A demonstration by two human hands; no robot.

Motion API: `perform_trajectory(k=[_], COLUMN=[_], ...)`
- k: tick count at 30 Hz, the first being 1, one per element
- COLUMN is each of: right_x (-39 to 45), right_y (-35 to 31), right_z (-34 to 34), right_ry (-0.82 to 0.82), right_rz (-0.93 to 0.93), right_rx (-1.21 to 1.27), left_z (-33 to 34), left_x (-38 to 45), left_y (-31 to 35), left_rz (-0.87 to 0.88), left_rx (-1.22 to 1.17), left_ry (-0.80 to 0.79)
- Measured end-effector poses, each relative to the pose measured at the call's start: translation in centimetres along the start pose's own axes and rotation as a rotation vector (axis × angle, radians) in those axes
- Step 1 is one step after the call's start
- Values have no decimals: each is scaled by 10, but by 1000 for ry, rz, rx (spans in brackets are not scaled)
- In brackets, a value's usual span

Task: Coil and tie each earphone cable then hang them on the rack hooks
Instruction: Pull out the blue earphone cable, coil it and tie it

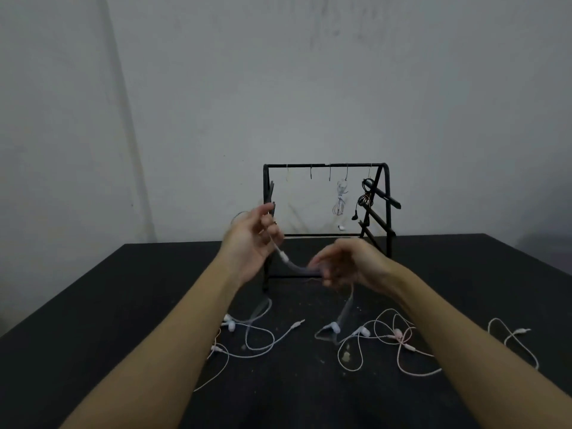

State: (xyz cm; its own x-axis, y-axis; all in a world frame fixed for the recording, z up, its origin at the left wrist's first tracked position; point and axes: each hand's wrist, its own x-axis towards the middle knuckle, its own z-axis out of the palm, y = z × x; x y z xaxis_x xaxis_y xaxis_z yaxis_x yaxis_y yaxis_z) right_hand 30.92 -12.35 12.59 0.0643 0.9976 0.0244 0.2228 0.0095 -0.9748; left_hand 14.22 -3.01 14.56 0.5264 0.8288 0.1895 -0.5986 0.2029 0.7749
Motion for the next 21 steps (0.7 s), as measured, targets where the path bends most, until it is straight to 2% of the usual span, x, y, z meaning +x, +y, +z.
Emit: perform_trajectory(k=[2,5,9,12,17,19,21], right_x=[3,10,13,11,11,12,10], right_y=[2,-8,-22,-32,-51,-50,-46], right_z=[7,20,24,16,4,3,3], right_ry=[-52,-58,40,42,130,132,120], right_rz=[63,16,-67,-84,-191,-218,-210], right_rx=[-6,212,298,411,539,502,406], left_z=[10,16,15,6,-14,-16,-14], left_x=[-5,-11,-20,-25,-32,-30,-24], left_y=[-6,-18,-26,-31,-38,-38,-37], left_rz=[-65,-140,-198,-240,-439,-432,-340], left_rx=[218,501,752,830,936,939,783], left_ry=[-121,-311,-396,-451,-557,-583,-495])
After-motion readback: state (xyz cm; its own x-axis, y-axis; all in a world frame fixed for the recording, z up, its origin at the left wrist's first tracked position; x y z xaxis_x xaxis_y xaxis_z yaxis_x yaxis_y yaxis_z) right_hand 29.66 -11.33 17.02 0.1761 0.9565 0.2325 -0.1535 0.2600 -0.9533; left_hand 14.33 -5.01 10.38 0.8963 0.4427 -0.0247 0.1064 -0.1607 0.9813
